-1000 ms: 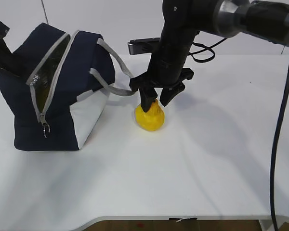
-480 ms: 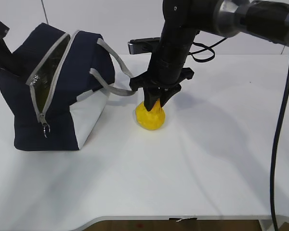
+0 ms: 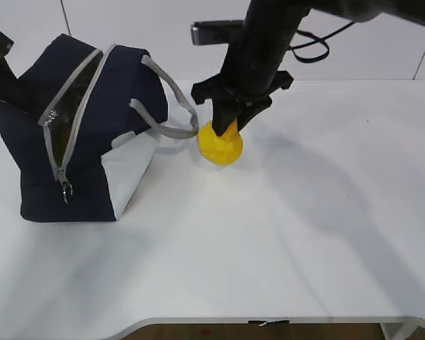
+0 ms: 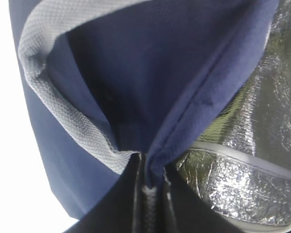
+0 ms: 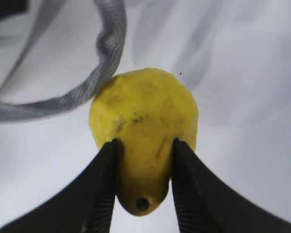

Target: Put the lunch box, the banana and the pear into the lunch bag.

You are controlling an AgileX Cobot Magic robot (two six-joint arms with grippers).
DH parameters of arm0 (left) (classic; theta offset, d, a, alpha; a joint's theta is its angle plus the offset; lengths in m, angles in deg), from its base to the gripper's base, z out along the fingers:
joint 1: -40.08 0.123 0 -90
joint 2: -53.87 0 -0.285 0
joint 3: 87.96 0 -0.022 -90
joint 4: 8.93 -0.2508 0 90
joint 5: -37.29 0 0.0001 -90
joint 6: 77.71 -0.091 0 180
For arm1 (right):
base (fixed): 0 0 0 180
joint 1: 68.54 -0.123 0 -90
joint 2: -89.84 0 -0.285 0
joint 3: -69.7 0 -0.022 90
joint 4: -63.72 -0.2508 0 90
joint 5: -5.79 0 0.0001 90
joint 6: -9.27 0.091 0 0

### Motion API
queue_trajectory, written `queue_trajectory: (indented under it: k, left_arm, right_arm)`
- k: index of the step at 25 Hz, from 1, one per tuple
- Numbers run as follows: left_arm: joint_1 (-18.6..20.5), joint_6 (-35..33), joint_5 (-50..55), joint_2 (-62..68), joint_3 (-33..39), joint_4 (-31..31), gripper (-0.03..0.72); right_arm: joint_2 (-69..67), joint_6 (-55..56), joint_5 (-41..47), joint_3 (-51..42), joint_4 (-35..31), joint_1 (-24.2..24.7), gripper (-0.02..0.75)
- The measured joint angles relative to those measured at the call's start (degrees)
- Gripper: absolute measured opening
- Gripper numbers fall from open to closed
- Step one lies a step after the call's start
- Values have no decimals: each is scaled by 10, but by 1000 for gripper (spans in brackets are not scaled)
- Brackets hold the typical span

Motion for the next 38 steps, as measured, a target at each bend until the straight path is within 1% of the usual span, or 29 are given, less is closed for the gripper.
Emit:
queue_trajectory:
  k: [4,7,8,11,13,16,17,19,21,26,30,34,36,38]
  left_arm:
    - [0,0,0,0,0,0,16]
    - [0,0,0,0,0,0,16]
    - [0,0,0,0,0,0,16]
    - [0,0,0,0,0,3,15]
    - [0,0,1,0,0,12,15]
    - [0,0,3,0,0,33,16]
    - [1,0,4,0,0,41,15]
    - [2,-3,6,0,0,61,15]
    - [2,-6,7,0,0,75,15]
    - [2,-6,9,0,0,87,15]
    - [2,-7,10,0,0,103,15]
    - [2,-7,10,0,0,107,15]
    - [2,-7,10,0,0,107,15]
    - [2,-7,10,0,0,107,15]
  right_arm:
    - [55,7,1,0,-1,0,274]
    - [90,11,3,1,-29,0,274]
    - [97,11,5,5,-54,0,274]
    - [102,-5,5,12,-164,0,274]
    - [100,-37,3,12,-250,-1,274]
    - [85,-95,-11,12,-359,-1,274]
    - [77,-109,-15,13,-386,-1,274]
    - [58,-133,-25,13,-418,-1,274]
    - [37,-143,-45,14,-429,-1,274]
    - [0,-166,-102,22,-446,-1,274]
    - [-28,-170,-119,35,-482,-1,274]
    - [-47,-175,-125,45,-515,-1,276]
    - [-50,-178,-125,46,-518,-1,294]
    - [-52,-179,-125,46,-518,-1,330]
